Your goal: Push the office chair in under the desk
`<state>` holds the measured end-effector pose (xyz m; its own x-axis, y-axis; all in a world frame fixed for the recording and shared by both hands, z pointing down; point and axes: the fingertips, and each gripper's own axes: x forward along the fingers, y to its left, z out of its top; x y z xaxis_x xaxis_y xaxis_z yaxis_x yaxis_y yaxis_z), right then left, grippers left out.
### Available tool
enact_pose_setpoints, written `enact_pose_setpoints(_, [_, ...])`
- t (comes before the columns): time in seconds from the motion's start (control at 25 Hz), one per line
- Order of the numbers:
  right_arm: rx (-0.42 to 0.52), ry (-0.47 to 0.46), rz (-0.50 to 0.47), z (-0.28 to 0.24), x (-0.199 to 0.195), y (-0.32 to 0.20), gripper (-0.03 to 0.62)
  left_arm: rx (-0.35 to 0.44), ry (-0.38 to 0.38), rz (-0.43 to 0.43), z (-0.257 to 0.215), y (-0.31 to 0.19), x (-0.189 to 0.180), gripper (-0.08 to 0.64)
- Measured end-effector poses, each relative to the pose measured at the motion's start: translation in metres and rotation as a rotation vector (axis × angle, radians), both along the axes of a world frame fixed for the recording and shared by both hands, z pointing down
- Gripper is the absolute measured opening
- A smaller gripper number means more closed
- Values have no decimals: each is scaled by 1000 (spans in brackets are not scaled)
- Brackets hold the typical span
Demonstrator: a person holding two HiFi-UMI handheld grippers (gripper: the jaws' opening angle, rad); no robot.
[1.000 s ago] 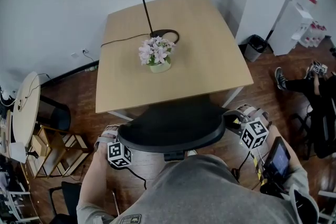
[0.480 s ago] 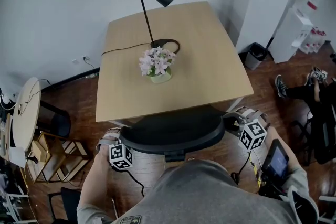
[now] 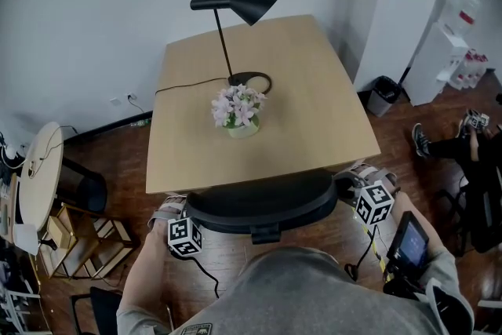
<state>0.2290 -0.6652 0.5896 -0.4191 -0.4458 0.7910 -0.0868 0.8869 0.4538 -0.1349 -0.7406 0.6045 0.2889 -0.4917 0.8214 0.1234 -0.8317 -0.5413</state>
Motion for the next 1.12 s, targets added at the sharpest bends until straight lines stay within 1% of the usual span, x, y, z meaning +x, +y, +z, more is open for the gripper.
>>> enact_pose_setpoints(0.24, [-17,10,-6,7,-6,-3,138,-4,4,1,0,0,0,120])
enact_pose_setpoints(0.36, [-13,17,-2,7,-5,-5,148,12,24,-4,-2,-2,0,126])
enact_pose_setpoints(0.48, [-1,13,19,3,-3,-5,155,72,76,-23,-9,-5,0,146])
enact_pose_setpoints(0.64, [27,-17,70,-11,2,1,179,162,151,-59,-22,-4,-8,173])
enact_pose_setpoints(0.72, [47,-31,103,-21,7,5,190,192,185,-85,-30,-1,-14,196])
enact_pose_setpoints(0.8, [71,-57,147,-32,11,10,190,205,224,-123,-37,5,-21,199])
enact_pose_setpoints(0.88, [104,-88,188,-46,13,16,194,205,272,-170,-47,11,-29,212])
enact_pose_setpoints(0.96, [140,-125,228,-61,13,24,179,215,340,-221,-60,18,-36,206])
enact_pose_setpoints(1.0, [161,-146,246,-68,12,28,171,233,389,-252,-70,21,-40,182])
enact_pose_setpoints(1.04, [183,-170,265,-76,10,32,162,254,450,-290,-82,24,-44,123])
enact_pose_setpoints(1.08, [203,-196,287,-85,6,36,148,270,522,-334,-95,27,-49,74])
enact_pose_setpoints(1.12, [221,-226,310,-94,2,40,134,275,605,-379,-107,32,-53,53])
